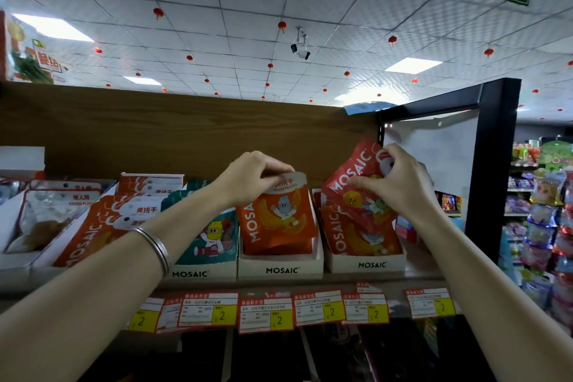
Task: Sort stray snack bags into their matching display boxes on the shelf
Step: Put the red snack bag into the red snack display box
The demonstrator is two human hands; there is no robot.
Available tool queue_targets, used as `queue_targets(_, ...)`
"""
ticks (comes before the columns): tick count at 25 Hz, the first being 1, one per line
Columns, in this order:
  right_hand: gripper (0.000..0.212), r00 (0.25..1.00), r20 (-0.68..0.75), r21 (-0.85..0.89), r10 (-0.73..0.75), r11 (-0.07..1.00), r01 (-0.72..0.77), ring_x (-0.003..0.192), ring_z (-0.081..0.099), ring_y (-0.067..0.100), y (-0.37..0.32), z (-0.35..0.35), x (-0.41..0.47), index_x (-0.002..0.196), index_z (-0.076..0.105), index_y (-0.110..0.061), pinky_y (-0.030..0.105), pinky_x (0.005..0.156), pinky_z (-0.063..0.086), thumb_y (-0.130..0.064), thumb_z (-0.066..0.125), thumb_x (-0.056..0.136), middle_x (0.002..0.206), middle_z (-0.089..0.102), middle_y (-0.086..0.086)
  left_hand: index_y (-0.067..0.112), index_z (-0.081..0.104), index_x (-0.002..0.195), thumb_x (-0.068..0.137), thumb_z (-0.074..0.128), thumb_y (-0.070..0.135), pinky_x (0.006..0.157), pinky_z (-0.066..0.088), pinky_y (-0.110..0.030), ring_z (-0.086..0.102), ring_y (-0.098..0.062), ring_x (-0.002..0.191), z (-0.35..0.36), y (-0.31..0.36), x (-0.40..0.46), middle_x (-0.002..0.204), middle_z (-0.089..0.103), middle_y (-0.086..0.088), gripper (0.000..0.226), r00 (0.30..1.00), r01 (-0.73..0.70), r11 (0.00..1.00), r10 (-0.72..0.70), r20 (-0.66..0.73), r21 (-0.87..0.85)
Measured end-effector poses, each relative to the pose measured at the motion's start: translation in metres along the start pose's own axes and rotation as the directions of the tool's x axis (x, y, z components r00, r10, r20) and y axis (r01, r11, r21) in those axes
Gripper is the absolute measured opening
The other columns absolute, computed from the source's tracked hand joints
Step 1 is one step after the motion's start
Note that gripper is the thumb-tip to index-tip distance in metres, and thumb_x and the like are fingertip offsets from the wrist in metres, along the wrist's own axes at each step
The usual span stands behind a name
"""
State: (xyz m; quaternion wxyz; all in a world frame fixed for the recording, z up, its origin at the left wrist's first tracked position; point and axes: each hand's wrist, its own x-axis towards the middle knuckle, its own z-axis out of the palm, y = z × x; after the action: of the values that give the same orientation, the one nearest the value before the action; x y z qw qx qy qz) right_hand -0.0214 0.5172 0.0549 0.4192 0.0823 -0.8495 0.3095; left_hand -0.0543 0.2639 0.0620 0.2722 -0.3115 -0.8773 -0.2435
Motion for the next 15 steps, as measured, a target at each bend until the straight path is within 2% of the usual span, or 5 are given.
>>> queue_targets(2,0.065,1.0,0.004,0.003,0.002,1.0,-0.002,0.096,0.059,0.022,0.004,-0.001,0.0,0.107,0.051,-0.018,0.041,0.085,0.05,-0.054,0.079,0.059,0.103,0.063,-0.001,0.018,0.061,0.127,0.094,0.056,0.017,0.085,0.057,-0.03,0.063,-0.009,0.106,0.009,0.001,0.002,0.122,0.066,-0.001,0.033,0.998,-0.006,0.999,0.003,0.06,0.051)
queue_targets(5,0.068,1.0,0.0,-0.01,0.01,1.0,-0.01,0.097,0.061,0.023,0.01,-0.004,0.0,0.108,0.052,-0.019,0.044,0.086,0.051,-0.056,0.079,0.058,0.106,0.065,0.002,0.02,0.058,0.129,0.096,0.053,0.021,0.088,0.056,-0.032,0.063,-0.011,0.108,0.025,-0.003,0.003,0.125,0.064,0.0,0.034,0.993,-0.006,0.99,-0.01,0.12,0.138)
queue_targets(8,0.069,0.999,-0.014,-0.046,0.034,0.998,-0.035,0.097,0.061,0.024,0.015,-0.007,0.001,0.107,0.052,-0.019,0.043,0.084,0.051,-0.058,0.078,0.057,0.106,0.065,0.002,0.024,0.057,0.128,0.096,0.051,0.026,0.089,0.054,-0.033,0.062,-0.011,0.106,0.034,-0.006,0.005,0.122,0.065,0.001,0.032,0.996,-0.01,0.973,-0.011,0.091,0.233)
queue_targets(12,0.072,0.996,-0.067,-0.057,0.053,0.997,-0.056,0.099,0.061,0.026,0.018,-0.014,0.0,0.11,0.053,-0.017,0.044,0.085,0.051,-0.059,0.077,0.057,0.109,0.065,0.003,0.028,0.056,0.128,0.096,0.048,0.036,0.099,0.035,-0.037,0.052,-0.016,0.114,0.043,-0.008,0.006,0.122,0.061,0.005,0.034,0.998,-0.07,0.873,0.06,0.037,0.482)
queue_targets(15,0.079,0.992,-0.098,-0.073,0.077,0.994,-0.084,0.101,0.06,0.027,0.021,-0.017,0.0,0.111,0.052,-0.017,0.043,0.086,0.049,-0.065,0.074,0.053,0.11,0.064,0.003,0.03,0.054,0.13,0.094,0.049,0.044,0.103,0.027,-0.037,0.042,-0.017,0.122,0.048,-0.008,0.005,0.128,0.054,0.005,0.039,0.996,-0.032,0.87,0.069,-0.056,0.491)
